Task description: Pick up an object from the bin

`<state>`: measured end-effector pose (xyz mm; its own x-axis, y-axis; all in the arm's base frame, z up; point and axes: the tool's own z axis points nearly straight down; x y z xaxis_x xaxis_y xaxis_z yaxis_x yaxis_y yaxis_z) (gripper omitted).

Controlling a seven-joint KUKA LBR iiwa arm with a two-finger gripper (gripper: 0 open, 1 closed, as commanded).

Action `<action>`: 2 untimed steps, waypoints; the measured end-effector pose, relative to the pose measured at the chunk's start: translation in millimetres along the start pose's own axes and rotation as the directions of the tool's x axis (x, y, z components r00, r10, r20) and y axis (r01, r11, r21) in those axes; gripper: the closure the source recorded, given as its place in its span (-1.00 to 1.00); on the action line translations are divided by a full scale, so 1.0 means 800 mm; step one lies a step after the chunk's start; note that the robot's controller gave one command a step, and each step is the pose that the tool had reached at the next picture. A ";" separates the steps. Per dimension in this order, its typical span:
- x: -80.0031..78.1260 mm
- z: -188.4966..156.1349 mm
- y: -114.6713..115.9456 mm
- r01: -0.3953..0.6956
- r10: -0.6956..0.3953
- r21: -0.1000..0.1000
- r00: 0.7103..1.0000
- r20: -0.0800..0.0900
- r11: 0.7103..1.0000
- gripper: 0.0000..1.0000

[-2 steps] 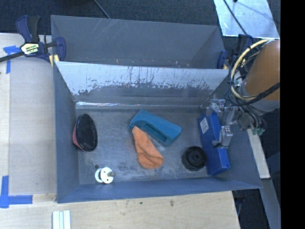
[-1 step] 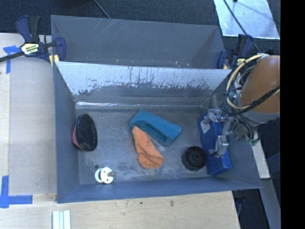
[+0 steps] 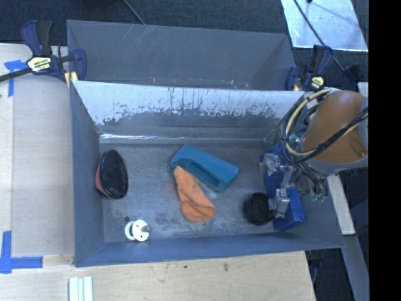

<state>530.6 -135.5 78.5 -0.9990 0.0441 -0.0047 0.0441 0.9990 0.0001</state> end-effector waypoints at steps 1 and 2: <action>0.022 0.011 0.000 0.047 -0.047 0.000 0.999 0.005 0.999 -1.00; 0.018 0.009 0.002 0.025 -0.025 -0.001 1.000 -0.004 1.000 -1.00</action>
Offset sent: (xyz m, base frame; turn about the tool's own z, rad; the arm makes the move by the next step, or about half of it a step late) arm 0.0019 0.0061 -0.0085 0.0083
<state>516.2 -133.4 70.9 -0.9998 0.0190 -0.0006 0.0190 0.9998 0.0008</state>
